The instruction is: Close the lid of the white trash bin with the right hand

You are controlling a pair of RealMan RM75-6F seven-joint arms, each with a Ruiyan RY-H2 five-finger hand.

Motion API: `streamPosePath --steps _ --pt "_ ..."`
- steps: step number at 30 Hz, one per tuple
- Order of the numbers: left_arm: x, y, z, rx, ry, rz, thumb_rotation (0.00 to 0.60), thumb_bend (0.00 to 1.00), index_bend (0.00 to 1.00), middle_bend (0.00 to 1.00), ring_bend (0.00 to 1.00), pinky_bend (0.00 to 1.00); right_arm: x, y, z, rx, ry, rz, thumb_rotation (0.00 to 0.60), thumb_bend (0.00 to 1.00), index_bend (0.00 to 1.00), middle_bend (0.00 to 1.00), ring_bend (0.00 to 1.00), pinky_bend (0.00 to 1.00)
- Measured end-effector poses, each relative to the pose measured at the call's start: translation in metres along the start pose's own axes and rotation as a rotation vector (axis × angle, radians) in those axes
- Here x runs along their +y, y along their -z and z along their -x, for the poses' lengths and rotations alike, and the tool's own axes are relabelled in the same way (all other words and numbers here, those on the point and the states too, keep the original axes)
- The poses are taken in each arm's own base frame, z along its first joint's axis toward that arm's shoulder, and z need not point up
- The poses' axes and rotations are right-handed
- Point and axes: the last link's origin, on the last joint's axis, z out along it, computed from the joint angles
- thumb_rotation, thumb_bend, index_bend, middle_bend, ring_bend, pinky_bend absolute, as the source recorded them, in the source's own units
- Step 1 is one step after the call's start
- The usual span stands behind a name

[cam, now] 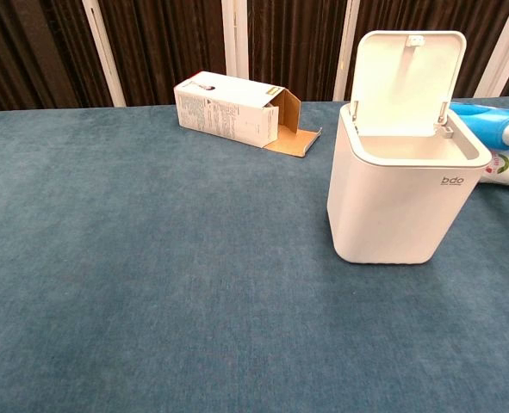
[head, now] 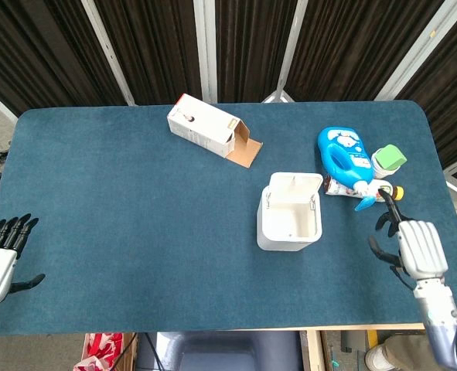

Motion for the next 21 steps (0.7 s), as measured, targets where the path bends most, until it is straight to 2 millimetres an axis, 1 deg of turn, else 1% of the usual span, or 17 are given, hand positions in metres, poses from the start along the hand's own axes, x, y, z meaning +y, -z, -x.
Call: streamPosePath --steps 6,8,12,15,17,21 --pt "0.001 0.0 0.0 -0.005 0.004 -0.001 0.6 0.0 0.0 0.0 0.0 0.0 -0.02 -0.036 -0.018 -0.024 -0.086 0.032 0.6 0.67 0.0 0.78 0.82 0.77" --pt "0.0 0.0 0.0 -0.004 0.005 -0.004 0.6 0.0 0.0 0.0 0.0 0.0 -0.027 -0.046 -0.023 -0.034 -0.108 0.039 0.6 0.7 0.0 0.79 0.84 0.78" --pt "-0.001 -0.001 0.0 -0.009 0.009 -0.011 0.6 0.0 0.0 0.0 0.0 0.0 -0.045 -0.063 -0.031 -0.068 -0.157 0.045 0.6 0.72 0.01 0.8 0.84 0.78" --pt "-0.002 -0.002 0.001 -0.012 0.01 -0.012 0.6 0.0 0.0 0.0 0.0 0.0 -0.055 -0.071 -0.032 -0.103 -0.186 0.051 0.6 0.72 0.06 0.8 0.84 0.78" --pt "-0.002 -0.002 0.0 -0.012 0.012 -0.013 0.6 0.0 0.0 0.0 0.0 0.0 -0.06 -0.075 -0.031 -0.126 -0.2 0.056 0.6 0.73 0.12 0.8 0.84 0.78" --pt "-0.002 -0.003 0.0 -0.013 0.015 -0.015 0.6 0.0 0.0 0.0 0.0 0.0 -0.075 -0.085 -0.028 -0.17 -0.215 0.055 0.6 0.73 0.18 0.8 0.84 0.78"
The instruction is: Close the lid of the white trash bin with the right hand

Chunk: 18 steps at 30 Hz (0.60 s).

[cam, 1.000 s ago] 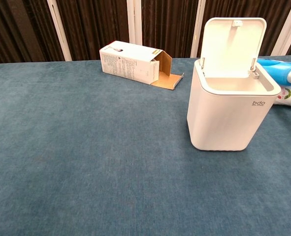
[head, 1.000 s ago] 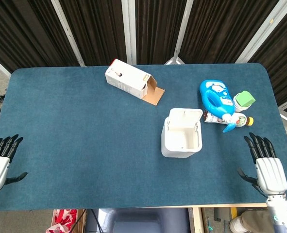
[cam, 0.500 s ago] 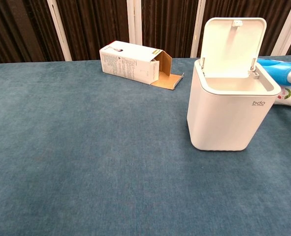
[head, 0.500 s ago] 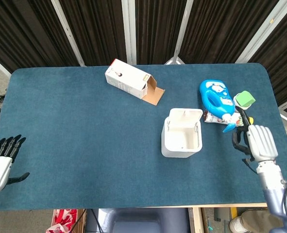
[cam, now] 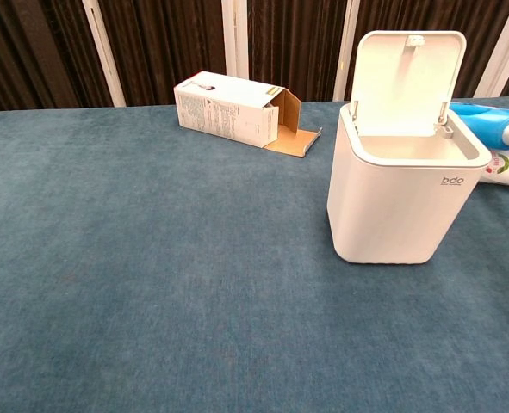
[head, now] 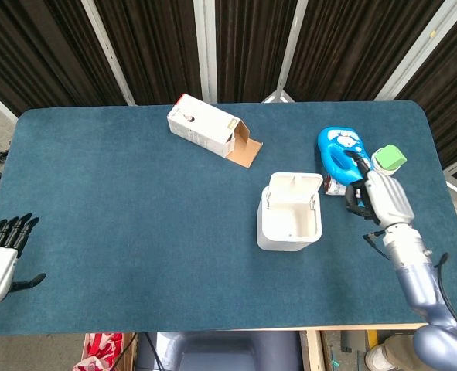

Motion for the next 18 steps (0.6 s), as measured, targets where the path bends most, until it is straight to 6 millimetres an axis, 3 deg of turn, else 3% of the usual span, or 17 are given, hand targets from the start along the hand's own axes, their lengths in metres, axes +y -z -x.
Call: streamPosePath --steps 9,18 --pt "-0.002 -0.001 0.0 -0.002 0.008 -0.006 0.6 0.0 0.0 0.0 0.0 0.0 -0.022 -0.01 0.017 -0.053 0.012 -0.005 0.6 0.73 0.24 0.8 0.85 0.78" --pt "-0.003 -0.001 -0.001 -0.002 0.012 -0.006 0.6 0.0 0.0 0.0 0.0 0.0 -0.025 -0.01 0.032 -0.096 0.023 0.026 0.6 0.74 0.24 0.8 0.85 0.78"
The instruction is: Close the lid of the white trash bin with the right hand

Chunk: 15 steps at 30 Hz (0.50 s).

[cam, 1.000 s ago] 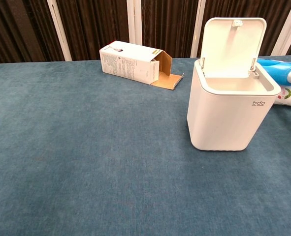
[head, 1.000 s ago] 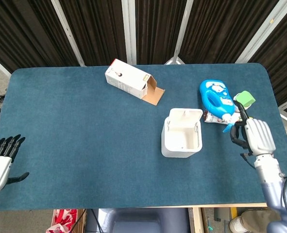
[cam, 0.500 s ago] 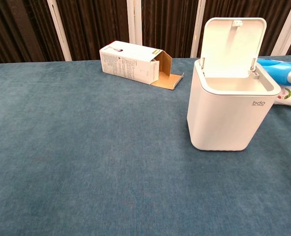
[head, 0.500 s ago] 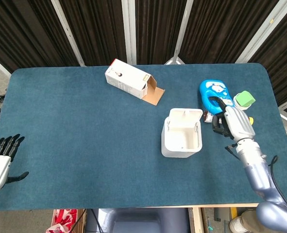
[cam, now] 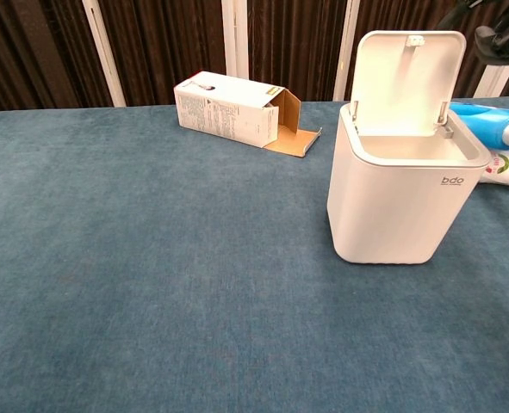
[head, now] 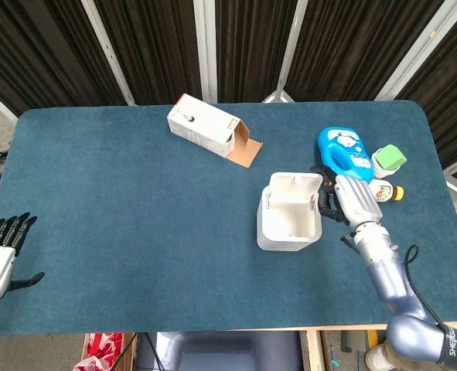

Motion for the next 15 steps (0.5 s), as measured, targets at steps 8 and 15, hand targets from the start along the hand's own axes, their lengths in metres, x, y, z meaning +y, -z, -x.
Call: streamPosePath --steps 8,15 --pt "-0.001 0.0 0.001 -0.002 -0.002 -0.003 0.6 0.0 0.0 0.0 0.0 0.0 -0.007 0.014 0.008 -0.044 0.005 -0.014 0.6 0.74 0.24 0.8 0.85 0.78" --pt "-0.001 0.0 0.001 -0.002 -0.007 -0.006 0.6 0.0 0.0 0.0 0.0 0.0 -0.011 0.029 0.013 -0.076 0.012 -0.035 0.6 0.74 0.24 0.8 0.85 0.78"
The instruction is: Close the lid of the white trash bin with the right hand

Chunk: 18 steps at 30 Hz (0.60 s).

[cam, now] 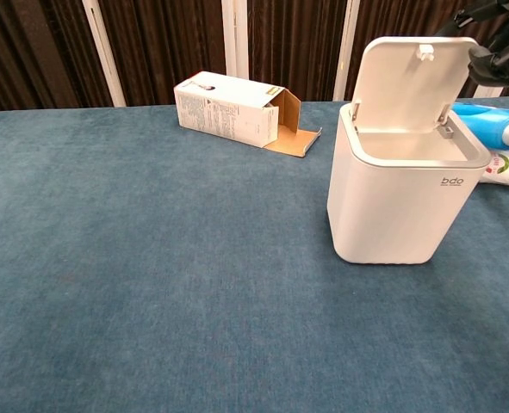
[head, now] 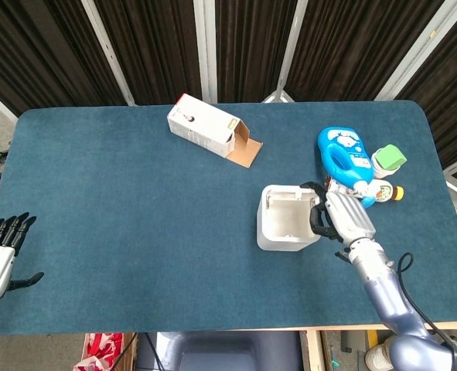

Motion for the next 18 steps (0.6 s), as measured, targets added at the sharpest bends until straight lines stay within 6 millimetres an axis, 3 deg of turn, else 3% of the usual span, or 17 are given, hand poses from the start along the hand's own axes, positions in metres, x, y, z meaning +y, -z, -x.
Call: streamPosePath --steps 18 --pt "0.001 0.0 0.001 0.0 -0.006 0.002 0.6 0.0 0.0 0.0 0.0 0.0 0.007 0.027 0.025 -0.077 -0.012 -0.013 0.6 0.75 0.24 0.8 0.85 0.78"
